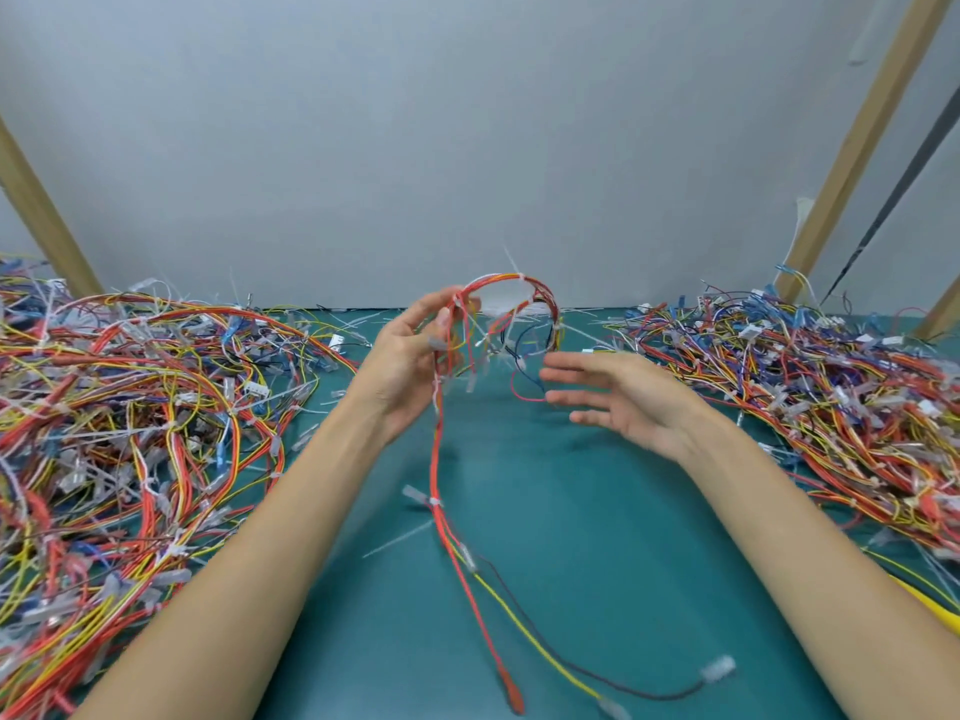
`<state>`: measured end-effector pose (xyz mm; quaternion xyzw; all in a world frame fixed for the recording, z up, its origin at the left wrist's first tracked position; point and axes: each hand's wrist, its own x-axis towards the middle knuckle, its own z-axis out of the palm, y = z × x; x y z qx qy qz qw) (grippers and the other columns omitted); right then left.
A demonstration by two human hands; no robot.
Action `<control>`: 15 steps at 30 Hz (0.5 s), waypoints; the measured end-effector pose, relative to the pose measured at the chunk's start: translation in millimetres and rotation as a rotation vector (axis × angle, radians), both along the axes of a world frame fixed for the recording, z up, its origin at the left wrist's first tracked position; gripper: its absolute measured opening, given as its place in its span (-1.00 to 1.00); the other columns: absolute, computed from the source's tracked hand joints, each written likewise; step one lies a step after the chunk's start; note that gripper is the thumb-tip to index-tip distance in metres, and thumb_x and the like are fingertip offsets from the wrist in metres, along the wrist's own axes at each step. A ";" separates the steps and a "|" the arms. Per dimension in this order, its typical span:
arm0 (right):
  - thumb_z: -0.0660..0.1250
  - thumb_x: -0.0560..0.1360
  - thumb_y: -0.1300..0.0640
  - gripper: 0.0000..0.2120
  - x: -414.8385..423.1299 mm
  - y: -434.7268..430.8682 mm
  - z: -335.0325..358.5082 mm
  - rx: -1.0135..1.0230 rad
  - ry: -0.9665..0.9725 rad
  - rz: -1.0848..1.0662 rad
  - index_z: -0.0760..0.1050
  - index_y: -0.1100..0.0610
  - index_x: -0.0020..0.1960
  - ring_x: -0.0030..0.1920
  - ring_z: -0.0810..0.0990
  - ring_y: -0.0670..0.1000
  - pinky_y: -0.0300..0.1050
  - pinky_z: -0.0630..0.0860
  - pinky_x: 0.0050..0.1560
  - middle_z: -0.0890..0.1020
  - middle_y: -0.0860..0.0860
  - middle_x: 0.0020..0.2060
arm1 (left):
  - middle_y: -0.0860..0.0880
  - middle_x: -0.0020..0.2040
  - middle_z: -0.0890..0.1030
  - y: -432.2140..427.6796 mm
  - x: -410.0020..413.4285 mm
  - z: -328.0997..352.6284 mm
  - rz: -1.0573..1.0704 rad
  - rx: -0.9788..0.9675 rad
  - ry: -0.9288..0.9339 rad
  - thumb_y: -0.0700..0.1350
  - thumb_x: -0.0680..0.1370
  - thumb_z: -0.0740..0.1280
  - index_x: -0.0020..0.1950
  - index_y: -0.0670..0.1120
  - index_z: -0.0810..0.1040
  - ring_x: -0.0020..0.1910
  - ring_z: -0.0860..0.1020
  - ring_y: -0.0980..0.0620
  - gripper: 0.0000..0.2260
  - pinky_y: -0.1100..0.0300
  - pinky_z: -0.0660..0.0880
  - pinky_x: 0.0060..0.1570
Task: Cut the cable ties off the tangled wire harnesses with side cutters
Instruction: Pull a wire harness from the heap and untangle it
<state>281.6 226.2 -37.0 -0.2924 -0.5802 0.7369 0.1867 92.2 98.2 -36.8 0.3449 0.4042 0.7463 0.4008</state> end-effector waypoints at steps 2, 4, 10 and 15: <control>0.20 0.60 0.03 -0.68 -1.0 -0.8 6.4 -0.114 0.132 0.010 0.56 0.17 0.23 0.00 0.68 0.01 -0.21 0.59 -0.27 0.66 0.05 0.13 | 0.10 -0.16 0.69 -1.7 -4.4 9.6 0.074 0.021 0.087 -0.49 0.54 0.09 0.01 -0.05 0.54 -0.29 0.41 0.14 -0.61 0.21 0.28 -0.19; 0.20 0.58 -0.01 -0.62 -2.1 -2.0 13.8 -0.227 0.267 0.000 0.53 0.19 0.26 0.07 0.67 0.02 -0.21 0.59 -0.26 0.64 0.05 0.17 | 0.12 -0.19 0.67 -3.7 -9.2 19.1 0.115 0.066 0.194 -0.46 0.57 0.13 -0.01 -0.04 0.53 -0.25 0.39 0.11 -0.65 0.22 0.26 -0.20; 0.28 0.51 0.20 -0.65 1.5 0.2 24.2 -0.242 0.473 -0.045 0.49 0.10 0.29 0.15 0.62 0.08 -0.17 0.60 -0.10 0.61 0.03 0.23 | 0.17 -0.17 0.67 -8.8 -14.3 30.5 0.129 0.027 0.812 -0.34 0.58 0.27 -0.07 -0.01 0.62 -0.14 0.55 0.30 -0.75 0.45 0.40 -0.09; 0.29 0.46 0.28 -0.49 4.5 4.4 23.4 -0.087 0.459 -0.049 0.40 0.08 0.39 0.11 0.62 0.13 -0.06 0.60 0.04 0.61 0.06 0.20 | 0.08 -0.08 0.68 0.9 -7.4 3.5 0.349 -0.357 1.459 -0.29 0.55 0.34 0.00 0.04 0.69 0.04 0.46 -0.02 -0.76 0.11 0.36 0.05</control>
